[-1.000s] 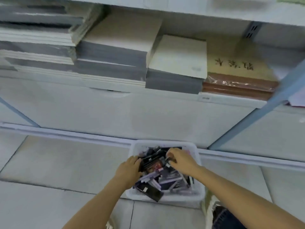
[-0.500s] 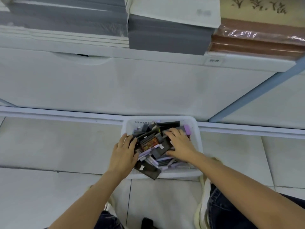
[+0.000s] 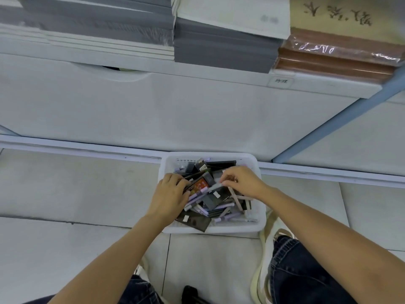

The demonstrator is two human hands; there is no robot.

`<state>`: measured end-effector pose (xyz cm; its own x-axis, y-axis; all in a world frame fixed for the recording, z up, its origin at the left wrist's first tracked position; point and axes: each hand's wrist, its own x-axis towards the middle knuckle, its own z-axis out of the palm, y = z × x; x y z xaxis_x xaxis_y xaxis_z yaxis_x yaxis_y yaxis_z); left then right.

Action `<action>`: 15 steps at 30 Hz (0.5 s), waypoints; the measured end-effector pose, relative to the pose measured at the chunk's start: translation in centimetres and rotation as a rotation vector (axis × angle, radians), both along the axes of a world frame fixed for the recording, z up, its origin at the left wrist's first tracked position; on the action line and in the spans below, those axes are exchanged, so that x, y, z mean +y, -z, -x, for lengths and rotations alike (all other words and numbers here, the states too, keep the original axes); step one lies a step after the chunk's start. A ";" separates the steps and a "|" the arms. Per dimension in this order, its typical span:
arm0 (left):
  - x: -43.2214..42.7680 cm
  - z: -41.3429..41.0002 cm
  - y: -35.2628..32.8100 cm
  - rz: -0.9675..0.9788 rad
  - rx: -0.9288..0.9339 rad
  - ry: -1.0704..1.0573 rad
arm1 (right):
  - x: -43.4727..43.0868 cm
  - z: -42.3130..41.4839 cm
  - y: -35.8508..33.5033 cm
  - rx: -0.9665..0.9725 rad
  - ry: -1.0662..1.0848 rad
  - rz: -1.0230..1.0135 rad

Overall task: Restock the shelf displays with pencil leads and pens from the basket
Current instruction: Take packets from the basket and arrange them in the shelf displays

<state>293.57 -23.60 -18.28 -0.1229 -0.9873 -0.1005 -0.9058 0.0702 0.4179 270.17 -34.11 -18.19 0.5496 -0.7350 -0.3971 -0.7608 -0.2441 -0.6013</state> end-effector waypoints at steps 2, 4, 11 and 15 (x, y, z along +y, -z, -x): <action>-0.3 0.2 -0.6 0.011 0.153 -0.009 | -0.5 -0.3 -1.2 -0.098 0.079 -0.008; -1.0 0.5 -1.3 -0.031 0.347 -0.040 | -1.3 -0.8 -2.7 -0.154 0.080 -0.046; -2.0 2.3 -2.4 -0.331 0.755 -0.175 | -1.0 -4.1 -4.0 -0.489 0.211 -0.190; -1.5 0.1 -1.3 -0.269 0.594 -0.373 | 0.2 -3.7 -1.0 -0.260 0.297 -0.231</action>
